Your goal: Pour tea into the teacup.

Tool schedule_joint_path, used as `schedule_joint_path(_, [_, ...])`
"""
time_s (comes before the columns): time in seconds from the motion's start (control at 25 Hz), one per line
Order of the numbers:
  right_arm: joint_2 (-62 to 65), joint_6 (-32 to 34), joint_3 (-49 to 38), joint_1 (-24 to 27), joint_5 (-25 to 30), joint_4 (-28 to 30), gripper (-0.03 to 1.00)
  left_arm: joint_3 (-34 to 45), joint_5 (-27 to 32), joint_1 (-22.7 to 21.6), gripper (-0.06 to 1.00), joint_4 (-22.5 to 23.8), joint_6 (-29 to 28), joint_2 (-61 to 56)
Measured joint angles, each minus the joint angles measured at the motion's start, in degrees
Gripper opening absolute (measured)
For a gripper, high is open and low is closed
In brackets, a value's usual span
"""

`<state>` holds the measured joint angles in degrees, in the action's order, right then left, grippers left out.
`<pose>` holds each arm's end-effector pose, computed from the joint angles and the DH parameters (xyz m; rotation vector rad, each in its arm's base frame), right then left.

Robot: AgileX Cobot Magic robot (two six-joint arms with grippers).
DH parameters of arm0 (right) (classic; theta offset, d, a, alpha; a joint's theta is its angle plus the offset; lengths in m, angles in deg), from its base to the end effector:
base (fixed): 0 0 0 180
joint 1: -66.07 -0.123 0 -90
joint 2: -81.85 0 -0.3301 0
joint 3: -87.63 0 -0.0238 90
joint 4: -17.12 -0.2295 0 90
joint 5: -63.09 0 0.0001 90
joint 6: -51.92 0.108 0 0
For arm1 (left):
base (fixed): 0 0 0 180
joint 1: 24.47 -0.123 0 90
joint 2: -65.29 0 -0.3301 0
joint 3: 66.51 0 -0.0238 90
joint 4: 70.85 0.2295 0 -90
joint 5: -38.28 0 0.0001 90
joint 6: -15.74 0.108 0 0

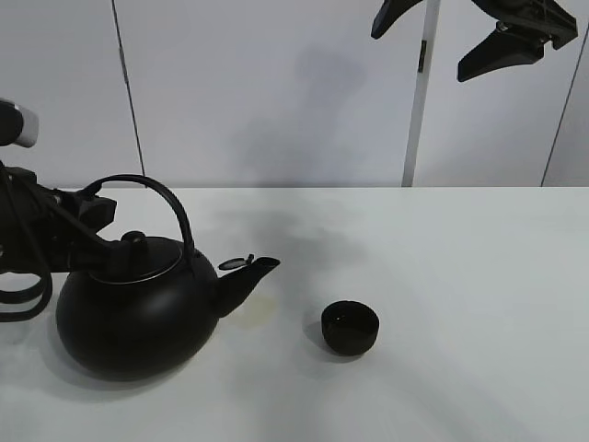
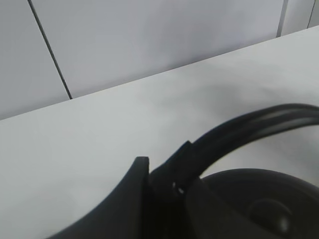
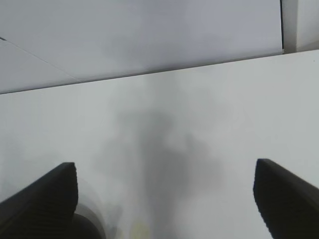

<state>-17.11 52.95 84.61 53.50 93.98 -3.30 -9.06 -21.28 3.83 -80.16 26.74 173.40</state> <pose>0.3478 0.0974 0.3546 0.0303 2.3253 0.4861 0.2585 -0.1221 0.1903 0.4573 1.7980 -0.1379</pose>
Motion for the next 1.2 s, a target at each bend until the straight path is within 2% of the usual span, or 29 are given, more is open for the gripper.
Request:
schedule_joint_path(0.36, [0.0, 0.0, 0.0, 0.0, 0.0, 0.0, 0.66, 0.0, 0.0, 0.0, 0.1, 0.6, -0.7, 0.0])
schedule_joint_path(0.96, [0.0, 0.0, 0.0, 0.0, 0.0, 0.0, 0.66, 0.5, 0.0, 0.0, 0.1, 5.0, -0.8, 0.0])
schedule_joint_path(1.04, [0.0, 0.0, 0.0, 0.0, 0.0, 0.0, 0.66, 0.8, -0.4, 0.0, 0.12, 5.7, -1.1, 0.0])
schedule_joint_path(1.2, [0.0, 0.0, 0.0, 0.0, 0.0, 0.0, 0.66, 1.1, -2.4, 0.0, 0.22, 6.7, -2.2, -0.1])
